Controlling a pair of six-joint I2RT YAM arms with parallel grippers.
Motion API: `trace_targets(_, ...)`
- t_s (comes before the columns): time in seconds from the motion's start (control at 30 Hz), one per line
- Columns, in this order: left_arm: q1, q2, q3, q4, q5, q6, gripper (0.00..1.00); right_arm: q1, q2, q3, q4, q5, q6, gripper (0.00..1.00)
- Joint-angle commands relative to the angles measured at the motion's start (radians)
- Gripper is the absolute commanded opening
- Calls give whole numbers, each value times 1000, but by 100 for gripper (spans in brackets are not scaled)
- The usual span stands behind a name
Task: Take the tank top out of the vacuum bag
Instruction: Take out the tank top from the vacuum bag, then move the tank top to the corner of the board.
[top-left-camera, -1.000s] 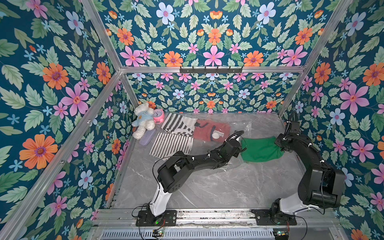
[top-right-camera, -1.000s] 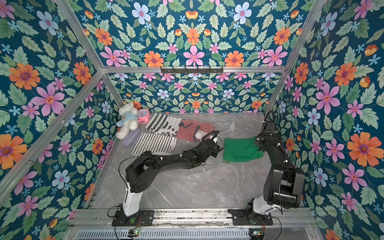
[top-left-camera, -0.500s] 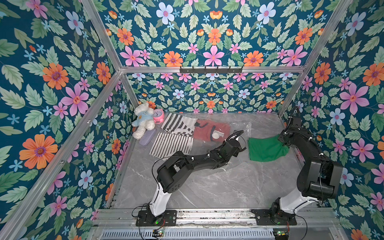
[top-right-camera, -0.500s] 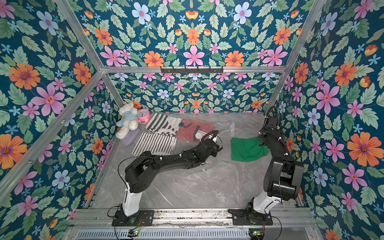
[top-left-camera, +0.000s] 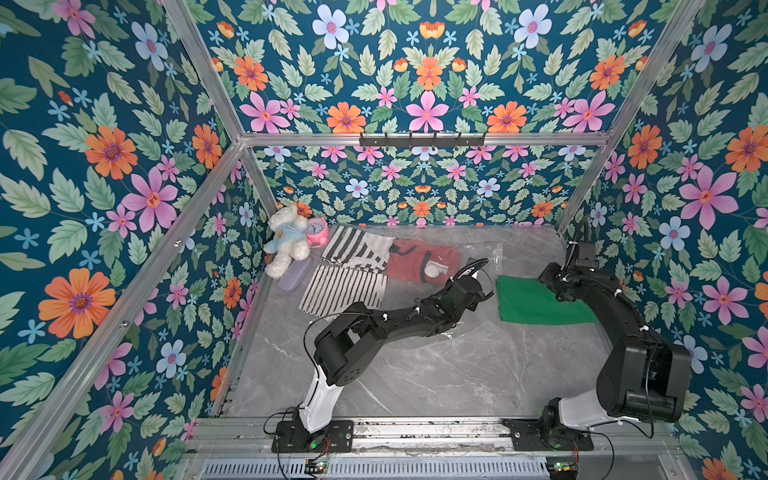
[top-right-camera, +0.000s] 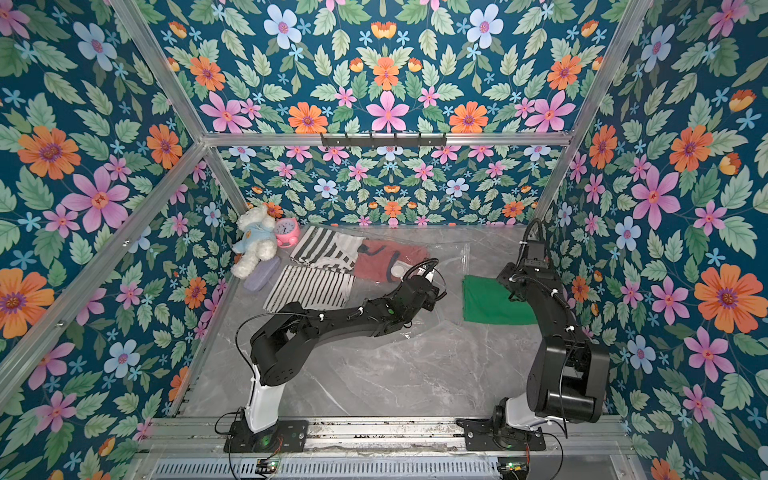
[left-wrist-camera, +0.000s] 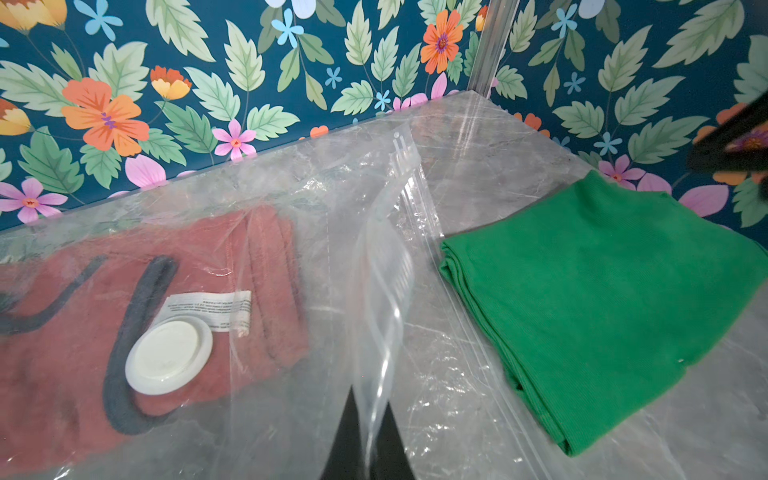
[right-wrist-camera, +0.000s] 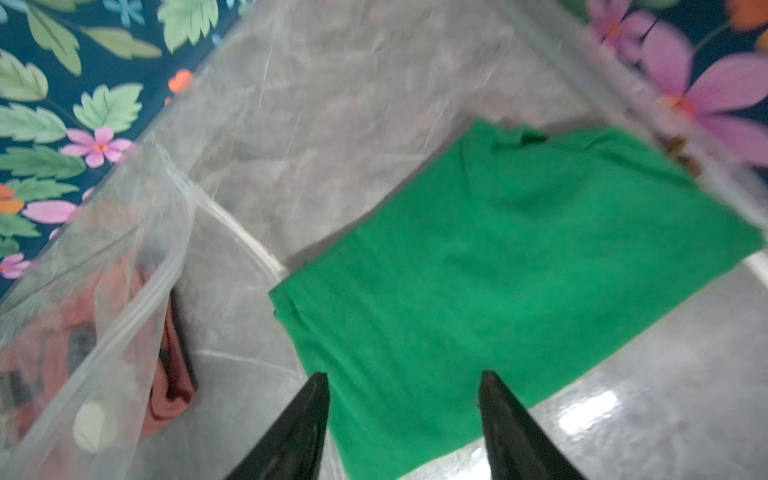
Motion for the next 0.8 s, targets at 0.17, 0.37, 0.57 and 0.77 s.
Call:
trace_targets(0.17,0,-15,-2,15,-46,25,0,-1,82,-54,87,-91,66,61)
trace_targets(0.37,-1,-18,-6,21,-88,27,0,-27,157,-57,122,-120,91,60)
trace_targets(0.57,-1,-29,-15,31,-171,38,0,-38,246,-58,152,-129,114,59)
trace_targets(0.77,1,-57,-21,18,-342,43,0,-57,269,-65,163,-137,122,58)
